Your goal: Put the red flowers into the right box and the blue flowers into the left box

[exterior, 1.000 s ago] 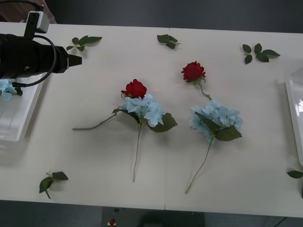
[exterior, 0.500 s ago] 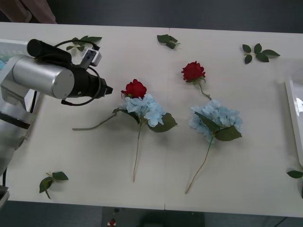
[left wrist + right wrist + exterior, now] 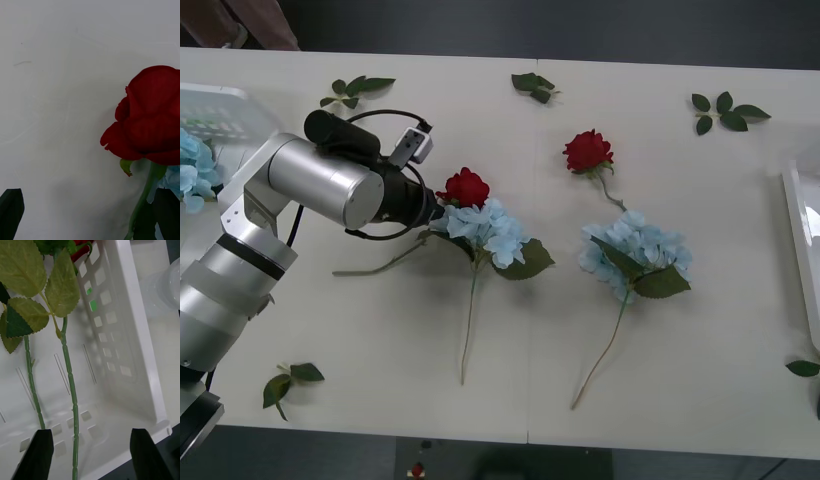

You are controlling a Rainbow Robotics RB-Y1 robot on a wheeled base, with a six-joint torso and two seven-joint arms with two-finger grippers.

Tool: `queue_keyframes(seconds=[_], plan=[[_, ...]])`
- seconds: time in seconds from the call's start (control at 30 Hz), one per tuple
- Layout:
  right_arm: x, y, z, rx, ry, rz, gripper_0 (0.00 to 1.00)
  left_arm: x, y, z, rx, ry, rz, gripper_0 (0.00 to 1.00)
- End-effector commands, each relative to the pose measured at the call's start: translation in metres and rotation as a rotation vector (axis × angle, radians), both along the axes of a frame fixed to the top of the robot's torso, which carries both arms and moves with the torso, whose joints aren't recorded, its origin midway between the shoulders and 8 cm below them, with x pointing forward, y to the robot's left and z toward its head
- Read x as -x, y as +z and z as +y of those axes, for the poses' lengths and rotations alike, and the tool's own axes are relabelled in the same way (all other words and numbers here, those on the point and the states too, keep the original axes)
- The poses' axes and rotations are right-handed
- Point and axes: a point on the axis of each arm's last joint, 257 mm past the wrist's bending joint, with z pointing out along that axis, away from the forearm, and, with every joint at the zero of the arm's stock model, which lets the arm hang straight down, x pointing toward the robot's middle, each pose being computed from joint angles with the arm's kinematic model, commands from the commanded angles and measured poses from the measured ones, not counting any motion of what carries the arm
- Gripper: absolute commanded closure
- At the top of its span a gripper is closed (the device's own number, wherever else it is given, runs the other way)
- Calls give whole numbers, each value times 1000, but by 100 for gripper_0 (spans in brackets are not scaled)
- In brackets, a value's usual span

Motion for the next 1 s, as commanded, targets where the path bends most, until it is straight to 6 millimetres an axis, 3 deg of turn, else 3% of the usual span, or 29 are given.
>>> queue_keyframes(seconds=[0.03,0.4,0.57,0.7,0.77,0.83,0.97,1.0], plan=[[-18,52,7,37,43,-59,0,-7,15,-8,-10,-19,-39,0],[-55,84,94,-63,233,-37,0,1,-1,-17,-74,-44,-36,0],[-72,91,127,-46,316,-27,0,3,-8,-17,-91,-43,-30,0],[-93,94,165,-67,392,-39,0,3,-20,-11,-93,-29,-14,0],[-102,96,181,-81,423,-50,0,0,-24,-11,-82,-25,-21,6],[-113,101,203,-95,461,-59,0,-4,-28,-12,-68,-23,-34,20],[-131,106,240,-112,526,-68,0,-4,-30,-11,-59,-13,-31,89],[-133,105,246,-113,535,-68,0,-5,-29,-11,-59,-13,-33,93]])
